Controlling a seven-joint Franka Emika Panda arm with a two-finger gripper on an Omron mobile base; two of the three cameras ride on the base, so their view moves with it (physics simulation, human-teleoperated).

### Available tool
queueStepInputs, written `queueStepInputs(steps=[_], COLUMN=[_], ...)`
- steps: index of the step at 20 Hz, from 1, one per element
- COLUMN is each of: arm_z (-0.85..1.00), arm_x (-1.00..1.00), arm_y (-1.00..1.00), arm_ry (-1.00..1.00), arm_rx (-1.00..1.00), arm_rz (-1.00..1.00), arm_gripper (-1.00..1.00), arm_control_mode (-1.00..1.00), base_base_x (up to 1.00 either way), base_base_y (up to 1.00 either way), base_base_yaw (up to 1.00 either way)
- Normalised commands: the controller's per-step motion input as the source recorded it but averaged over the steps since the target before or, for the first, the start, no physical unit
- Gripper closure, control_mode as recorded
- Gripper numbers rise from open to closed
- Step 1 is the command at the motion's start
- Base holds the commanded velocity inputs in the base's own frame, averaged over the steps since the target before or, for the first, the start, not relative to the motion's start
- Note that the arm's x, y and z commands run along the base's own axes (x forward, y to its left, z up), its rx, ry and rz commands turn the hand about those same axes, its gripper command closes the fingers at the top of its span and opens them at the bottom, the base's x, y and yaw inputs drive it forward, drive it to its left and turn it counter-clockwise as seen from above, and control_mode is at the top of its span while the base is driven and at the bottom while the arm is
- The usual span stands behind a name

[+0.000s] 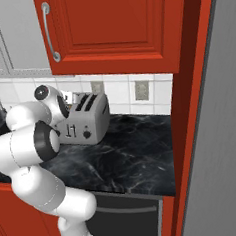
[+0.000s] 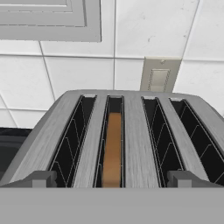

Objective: Start the toaster. Once the lever pops up, take the bread to the plate on the dining counter.

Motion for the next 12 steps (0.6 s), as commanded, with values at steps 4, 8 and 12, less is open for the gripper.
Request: queueStepInputs(steps=[4, 8, 12], arm_z=[0.00, 0.00, 0.00], arm_x=[0.00, 0.00, 0.00], arm_y=[0.00, 0.00, 0.00], arm_ry=[0.00, 0.00, 0.00], arm_rx=[0.00, 0.00, 0.00], arm_rz=[0.00, 0.00, 0.00], arm_gripper=[-1.00, -1.00, -1.00], arm_control_mode=[-1.00, -1.00, -1.00], base_base_x=[0.00, 0.00, 0.00], base_base_y=[0.00, 0.00, 0.00], base_base_yaw=[0.00, 0.00, 0.00])
